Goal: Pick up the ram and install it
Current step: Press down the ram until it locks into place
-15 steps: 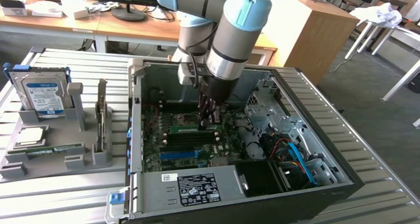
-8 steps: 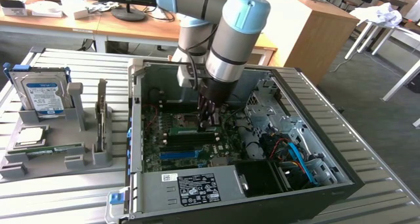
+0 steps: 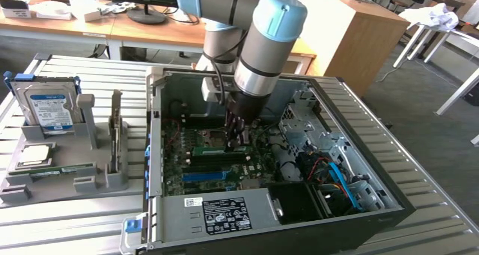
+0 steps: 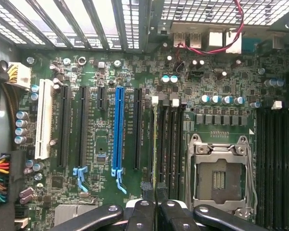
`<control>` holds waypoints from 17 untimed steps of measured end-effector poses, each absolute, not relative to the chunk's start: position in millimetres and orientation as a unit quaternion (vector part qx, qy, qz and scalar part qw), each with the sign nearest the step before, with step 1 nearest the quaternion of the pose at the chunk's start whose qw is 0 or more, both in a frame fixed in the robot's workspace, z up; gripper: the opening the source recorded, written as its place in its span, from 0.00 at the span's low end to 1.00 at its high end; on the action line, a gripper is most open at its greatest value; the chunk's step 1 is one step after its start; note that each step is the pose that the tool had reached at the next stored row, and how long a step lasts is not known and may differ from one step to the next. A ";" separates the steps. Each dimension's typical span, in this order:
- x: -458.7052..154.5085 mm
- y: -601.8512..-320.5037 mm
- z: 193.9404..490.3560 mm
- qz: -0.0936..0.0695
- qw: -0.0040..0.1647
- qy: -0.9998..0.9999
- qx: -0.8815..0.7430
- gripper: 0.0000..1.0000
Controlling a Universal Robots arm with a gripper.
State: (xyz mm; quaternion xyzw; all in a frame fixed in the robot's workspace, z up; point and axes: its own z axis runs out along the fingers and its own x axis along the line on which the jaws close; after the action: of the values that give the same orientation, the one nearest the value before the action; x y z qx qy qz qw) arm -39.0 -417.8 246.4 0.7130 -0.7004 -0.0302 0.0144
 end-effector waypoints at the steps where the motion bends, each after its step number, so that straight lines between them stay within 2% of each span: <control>1: -39.0 -417.8 245.9 -0.030 0.014 -0.700 0.713 0.12; 17: -38.9 -417.8 237.6 -0.030 0.014 -0.700 0.713 0.12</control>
State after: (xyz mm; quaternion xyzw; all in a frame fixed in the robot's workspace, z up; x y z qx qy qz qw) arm -38.9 -417.8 237.6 0.7130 -0.7003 -0.0301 0.0145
